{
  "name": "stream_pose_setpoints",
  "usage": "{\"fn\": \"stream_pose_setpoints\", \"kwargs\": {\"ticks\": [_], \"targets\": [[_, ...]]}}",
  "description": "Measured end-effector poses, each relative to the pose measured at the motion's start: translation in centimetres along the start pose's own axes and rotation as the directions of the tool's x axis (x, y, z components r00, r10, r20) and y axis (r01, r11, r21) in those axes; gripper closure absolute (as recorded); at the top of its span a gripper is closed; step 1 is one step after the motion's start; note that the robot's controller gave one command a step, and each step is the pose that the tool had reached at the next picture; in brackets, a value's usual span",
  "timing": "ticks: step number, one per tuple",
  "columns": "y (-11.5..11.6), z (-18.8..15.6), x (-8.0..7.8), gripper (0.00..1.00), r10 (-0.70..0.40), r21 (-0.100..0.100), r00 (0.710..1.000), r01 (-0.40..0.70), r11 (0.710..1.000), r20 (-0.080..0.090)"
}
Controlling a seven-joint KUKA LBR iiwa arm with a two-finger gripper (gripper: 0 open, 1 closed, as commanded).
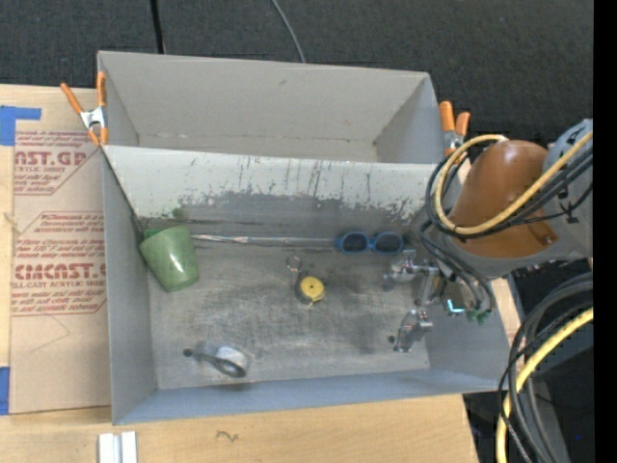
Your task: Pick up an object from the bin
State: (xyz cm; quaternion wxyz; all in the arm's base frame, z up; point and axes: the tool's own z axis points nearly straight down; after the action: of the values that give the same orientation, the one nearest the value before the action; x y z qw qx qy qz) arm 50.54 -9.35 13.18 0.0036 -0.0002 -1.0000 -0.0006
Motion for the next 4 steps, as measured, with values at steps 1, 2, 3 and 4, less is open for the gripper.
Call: {"fn": "stream_pose_setpoints", "kwargs": {"ticks": [1, 2, 3, 4], "targets": [[2.6, 1.7, -8.8, 0.00, -0.437, 0.004, 0.900, 0.437, 0.900, 0.011], [8.6, 5.7, -8.3, 0.00, -0.579, 0.006, 0.815, 0.579, 0.815, 0.008], [5.7, 5.8, -5.4, 0.00, -0.701, 0.013, 0.713, 0.701, 0.713, 0.016], [10.6, 5.6, -6.1, 0.00, -0.820, 0.009, 0.572, 0.820, 0.572, 0.008]]}}
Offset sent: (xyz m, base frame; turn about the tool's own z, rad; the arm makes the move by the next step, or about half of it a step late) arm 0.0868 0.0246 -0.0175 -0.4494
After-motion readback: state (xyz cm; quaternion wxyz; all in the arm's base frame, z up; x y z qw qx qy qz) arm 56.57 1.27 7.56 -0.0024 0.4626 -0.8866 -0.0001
